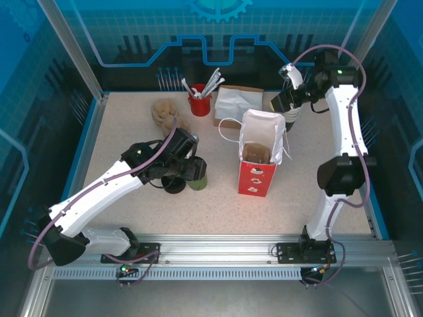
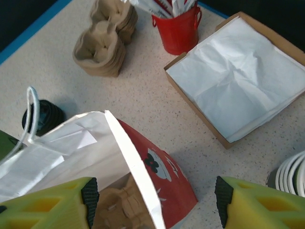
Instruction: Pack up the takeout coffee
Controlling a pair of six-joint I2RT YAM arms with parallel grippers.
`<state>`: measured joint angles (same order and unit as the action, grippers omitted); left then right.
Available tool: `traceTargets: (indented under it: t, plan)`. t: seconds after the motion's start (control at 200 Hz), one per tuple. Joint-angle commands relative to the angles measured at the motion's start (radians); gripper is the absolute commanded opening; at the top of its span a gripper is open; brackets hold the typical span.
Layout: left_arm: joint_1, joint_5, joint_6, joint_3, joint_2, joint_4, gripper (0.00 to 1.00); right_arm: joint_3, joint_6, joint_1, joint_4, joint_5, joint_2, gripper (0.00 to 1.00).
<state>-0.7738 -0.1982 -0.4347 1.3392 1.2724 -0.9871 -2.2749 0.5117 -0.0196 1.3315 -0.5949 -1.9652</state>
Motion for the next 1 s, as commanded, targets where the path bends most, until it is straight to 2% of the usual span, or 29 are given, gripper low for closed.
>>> traceTargets:
  t: [0.0, 0.435, 0.7, 0.996]
  plan:
    - [0.010, 0.040, 0.023, 0.034, -0.012, -0.050, 0.67, -0.088, 0.141, 0.034, 0.158, 0.011, -0.060, 0.68]
    - [0.019, 0.063, 0.027, 0.089, 0.030, -0.074, 0.67, -0.130, 0.248, 0.091, 0.208, 0.019, -0.159, 0.66]
    - [0.021, 0.069, 0.025, 0.102, 0.051, -0.075, 0.66, -0.153, 0.271, 0.092, 0.225, 0.043, -0.208, 0.55]
    - [0.020, 0.076, 0.027, 0.112, 0.070, -0.071, 0.66, -0.161, 0.269, 0.096, 0.197, 0.031, -0.209, 0.33]
